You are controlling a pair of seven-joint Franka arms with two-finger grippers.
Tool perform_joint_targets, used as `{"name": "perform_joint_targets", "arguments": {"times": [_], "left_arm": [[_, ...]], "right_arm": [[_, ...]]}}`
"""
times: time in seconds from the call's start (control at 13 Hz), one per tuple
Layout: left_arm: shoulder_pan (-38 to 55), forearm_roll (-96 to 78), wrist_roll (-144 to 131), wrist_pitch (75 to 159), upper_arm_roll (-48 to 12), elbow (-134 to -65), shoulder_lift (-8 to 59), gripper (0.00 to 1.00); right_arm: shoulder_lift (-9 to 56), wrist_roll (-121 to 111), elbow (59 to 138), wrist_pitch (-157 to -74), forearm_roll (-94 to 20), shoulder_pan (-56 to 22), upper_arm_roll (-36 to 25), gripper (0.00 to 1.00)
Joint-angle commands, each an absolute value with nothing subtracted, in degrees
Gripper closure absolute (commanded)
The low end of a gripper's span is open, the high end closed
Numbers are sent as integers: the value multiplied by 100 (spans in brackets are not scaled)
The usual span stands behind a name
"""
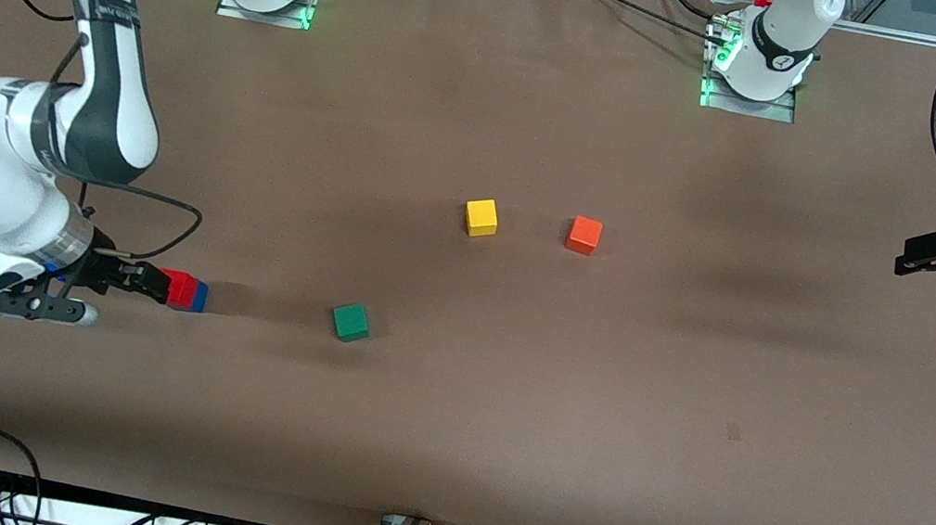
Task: Pass red block to right arm, stack on blue
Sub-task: 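Open the right gripper and raise it away from the stack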
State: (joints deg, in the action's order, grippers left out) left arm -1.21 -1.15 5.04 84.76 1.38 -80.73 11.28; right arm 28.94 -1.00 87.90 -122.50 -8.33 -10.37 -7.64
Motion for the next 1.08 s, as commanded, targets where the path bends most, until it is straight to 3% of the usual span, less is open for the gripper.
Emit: {"name": "perform_joint_targets", "arguments": {"times": [0.0,0.54,1.0], "left_arm": [[-106,-211,475,8446,141,-7902,1230,0],[-123,-193,475,8446,149,-7813,1266,0],[-114,-202,475,8446,149,-7813,1274,0]], "right_arm": [[2314,-62,8868,-11700,-712,-1107,-765,0],[486,220,8877,-9161,-335,-1099,-853,0],[35,299,9149,-8648,-185,-1108,-730,0]]}}
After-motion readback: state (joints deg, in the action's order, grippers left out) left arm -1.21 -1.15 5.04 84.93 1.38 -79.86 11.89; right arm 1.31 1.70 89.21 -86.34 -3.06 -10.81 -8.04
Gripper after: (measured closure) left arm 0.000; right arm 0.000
